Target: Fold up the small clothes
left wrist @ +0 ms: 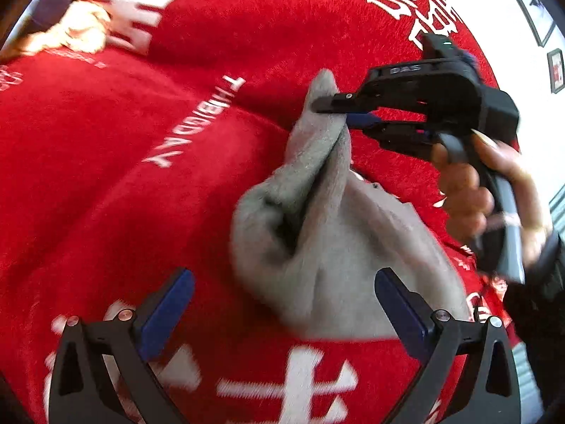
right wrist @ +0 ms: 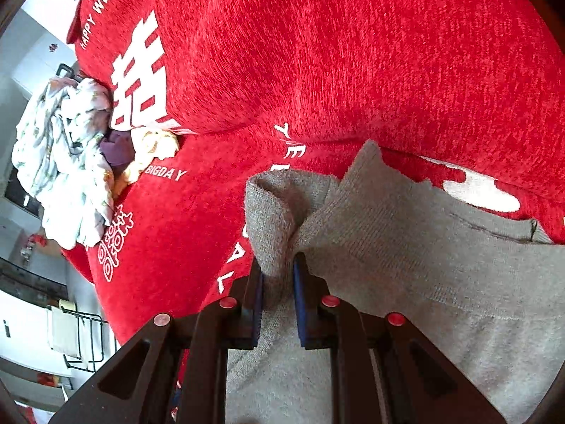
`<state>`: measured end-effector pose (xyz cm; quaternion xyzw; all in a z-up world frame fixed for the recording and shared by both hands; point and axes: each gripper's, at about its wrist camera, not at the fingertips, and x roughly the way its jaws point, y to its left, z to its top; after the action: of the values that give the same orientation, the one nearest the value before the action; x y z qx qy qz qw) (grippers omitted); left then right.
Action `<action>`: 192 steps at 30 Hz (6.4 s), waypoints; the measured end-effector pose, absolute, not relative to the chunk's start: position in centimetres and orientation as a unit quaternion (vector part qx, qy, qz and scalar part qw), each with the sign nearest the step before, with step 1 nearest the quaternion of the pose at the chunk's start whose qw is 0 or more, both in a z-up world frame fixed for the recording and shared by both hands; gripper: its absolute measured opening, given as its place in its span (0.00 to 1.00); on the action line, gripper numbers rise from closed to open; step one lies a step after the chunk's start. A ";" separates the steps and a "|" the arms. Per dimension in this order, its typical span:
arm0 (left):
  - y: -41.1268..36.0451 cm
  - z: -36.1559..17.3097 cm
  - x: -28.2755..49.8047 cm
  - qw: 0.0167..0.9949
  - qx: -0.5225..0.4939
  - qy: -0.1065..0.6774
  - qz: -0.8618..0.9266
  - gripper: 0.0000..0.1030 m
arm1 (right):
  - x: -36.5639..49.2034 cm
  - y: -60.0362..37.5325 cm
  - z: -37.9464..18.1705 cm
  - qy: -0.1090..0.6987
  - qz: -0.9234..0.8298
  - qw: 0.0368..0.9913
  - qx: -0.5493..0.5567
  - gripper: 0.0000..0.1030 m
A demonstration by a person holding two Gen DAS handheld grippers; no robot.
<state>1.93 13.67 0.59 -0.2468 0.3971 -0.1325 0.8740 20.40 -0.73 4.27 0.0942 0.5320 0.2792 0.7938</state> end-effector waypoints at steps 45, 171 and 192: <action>-3.7 8.5 2.7 0.902 0.082 0.421 -0.043 0.11 | 20.1 -11.3 7.4 0.511 0.287 0.790 0.182 0.16; -9.4 6.7 0.8 0.873 -0.019 0.469 -0.132 0.99 | -1.0 -36.9 3.2 0.445 0.150 0.848 0.246 0.80; -9.7 2.4 12.5 0.823 -0.045 0.553 -0.122 0.99 | 11.6 -37.5 0.0 0.466 0.176 0.814 0.299 0.80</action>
<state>12.50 -9.65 2.36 -0.0446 0.5533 -0.1217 0.8228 11.58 -37.48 -0.02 0.2992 0.4661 0.1764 0.8137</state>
